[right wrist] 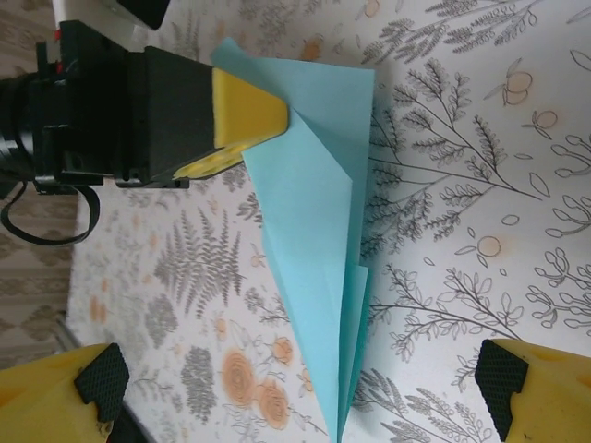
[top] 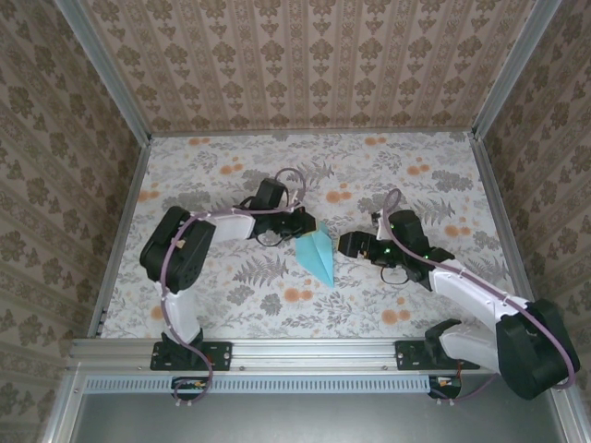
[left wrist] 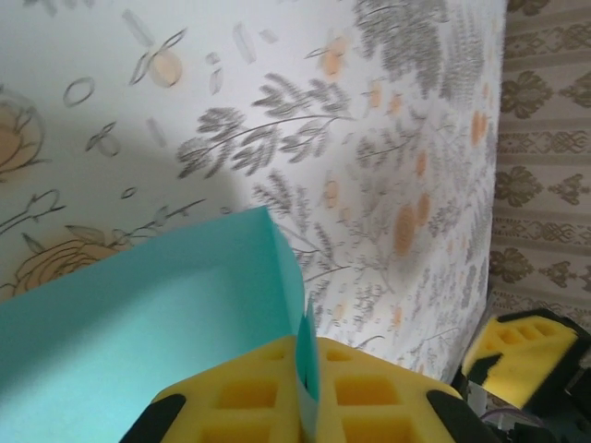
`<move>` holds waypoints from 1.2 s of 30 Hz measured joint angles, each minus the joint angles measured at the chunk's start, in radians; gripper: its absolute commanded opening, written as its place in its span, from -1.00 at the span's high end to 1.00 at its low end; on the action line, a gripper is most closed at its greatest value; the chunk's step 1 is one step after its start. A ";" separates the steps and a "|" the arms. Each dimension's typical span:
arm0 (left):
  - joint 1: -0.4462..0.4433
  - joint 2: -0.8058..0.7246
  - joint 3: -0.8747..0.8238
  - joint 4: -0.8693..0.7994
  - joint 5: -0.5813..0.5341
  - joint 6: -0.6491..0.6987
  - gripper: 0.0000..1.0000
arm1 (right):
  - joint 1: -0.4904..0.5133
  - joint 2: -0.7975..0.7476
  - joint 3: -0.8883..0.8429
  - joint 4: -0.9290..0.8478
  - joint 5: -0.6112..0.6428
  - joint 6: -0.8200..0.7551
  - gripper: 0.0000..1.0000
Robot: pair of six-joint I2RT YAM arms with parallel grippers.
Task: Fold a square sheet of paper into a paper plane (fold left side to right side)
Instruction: Turn over the paper at the center of the table.
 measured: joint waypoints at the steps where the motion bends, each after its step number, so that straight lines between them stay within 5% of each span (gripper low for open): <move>1: 0.004 -0.023 0.001 -0.011 -0.002 0.004 0.85 | -0.010 -0.002 0.000 0.005 -0.023 0.006 -1.00; 18: 0.046 -0.292 0.072 -0.094 -0.012 0.026 0.85 | 0.047 0.178 -0.050 0.389 -0.291 0.187 -0.96; 29: 0.046 -0.294 0.071 -0.081 -0.003 -0.008 0.85 | 0.087 0.288 -0.024 0.609 -0.321 0.312 -0.26; 36: 0.046 -0.295 0.071 -0.077 0.001 -0.013 0.85 | 0.060 0.282 -0.006 0.634 -0.320 0.319 0.00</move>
